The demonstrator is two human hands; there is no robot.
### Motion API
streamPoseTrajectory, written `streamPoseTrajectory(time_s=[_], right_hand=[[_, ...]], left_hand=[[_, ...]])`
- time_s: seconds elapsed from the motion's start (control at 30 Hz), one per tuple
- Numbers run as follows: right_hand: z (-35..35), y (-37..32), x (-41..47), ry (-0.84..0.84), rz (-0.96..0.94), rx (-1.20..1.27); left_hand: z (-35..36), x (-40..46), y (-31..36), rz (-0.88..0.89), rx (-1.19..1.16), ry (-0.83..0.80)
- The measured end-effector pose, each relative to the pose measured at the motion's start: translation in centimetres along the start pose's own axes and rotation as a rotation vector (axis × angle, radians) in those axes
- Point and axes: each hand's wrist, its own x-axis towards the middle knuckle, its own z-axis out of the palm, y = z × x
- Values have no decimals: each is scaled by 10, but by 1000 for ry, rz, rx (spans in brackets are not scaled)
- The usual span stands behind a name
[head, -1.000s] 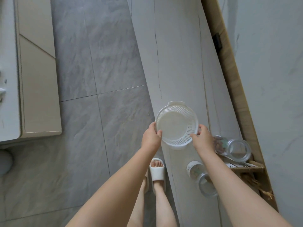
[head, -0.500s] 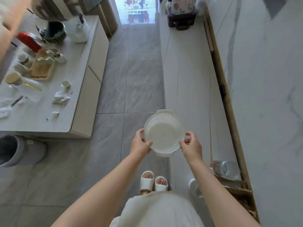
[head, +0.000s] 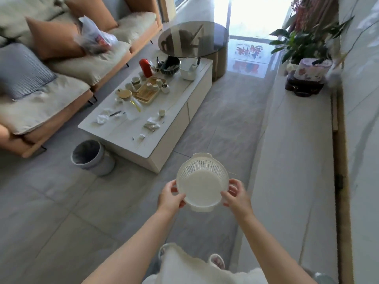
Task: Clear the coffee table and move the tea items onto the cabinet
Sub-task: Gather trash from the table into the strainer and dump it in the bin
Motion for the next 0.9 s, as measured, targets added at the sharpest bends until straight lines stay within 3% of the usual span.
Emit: streamPoseTrajectory(time_s=[0.57, 0.9], right_hand=[[239, -40, -41, -158, 5, -83], [386, -51, -59, -231, 25, -85]], left_hand=[[-227, 10, -46, -55, -355, 194], [-363, 38, -71, -58, -412, 278]])
